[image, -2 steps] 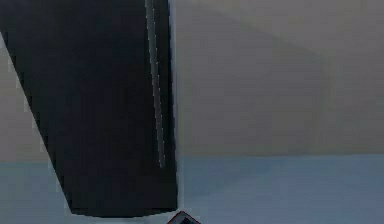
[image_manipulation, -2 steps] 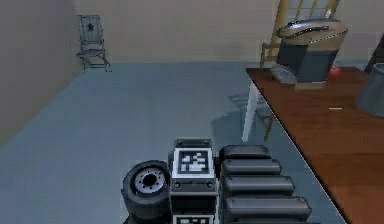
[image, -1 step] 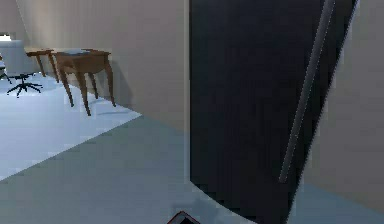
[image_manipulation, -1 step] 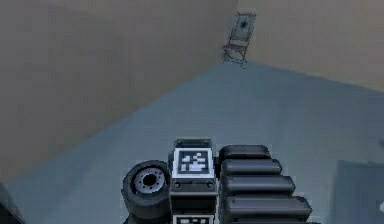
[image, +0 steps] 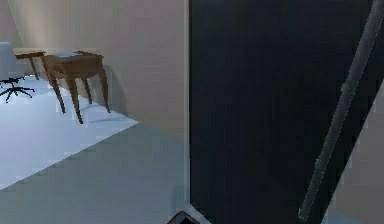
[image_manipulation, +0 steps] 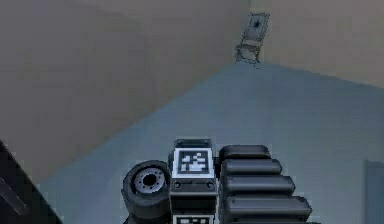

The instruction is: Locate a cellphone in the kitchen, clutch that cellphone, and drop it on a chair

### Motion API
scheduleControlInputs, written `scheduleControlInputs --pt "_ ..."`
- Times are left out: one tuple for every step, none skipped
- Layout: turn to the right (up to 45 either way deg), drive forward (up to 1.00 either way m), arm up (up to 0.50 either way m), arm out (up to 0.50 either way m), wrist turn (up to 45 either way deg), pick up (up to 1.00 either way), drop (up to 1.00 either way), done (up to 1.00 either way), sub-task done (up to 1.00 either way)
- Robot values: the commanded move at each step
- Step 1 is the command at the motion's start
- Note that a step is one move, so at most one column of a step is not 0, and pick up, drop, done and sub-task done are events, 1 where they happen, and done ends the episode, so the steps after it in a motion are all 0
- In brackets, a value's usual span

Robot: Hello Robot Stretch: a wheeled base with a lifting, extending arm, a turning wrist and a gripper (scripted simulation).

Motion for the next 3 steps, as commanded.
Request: scheduleControlInputs --pt "-45.0 0.0 0.0 0.0 0.0 0.0 0.0 0.0 0.0" --pt "-45.0 0.0 0.0 0.0 0.0 0.0 0.0 0.0 0.0" --pt "-3.0 0.0 0.0 0.0 0.0 0.0 0.0 0.0 0.0"
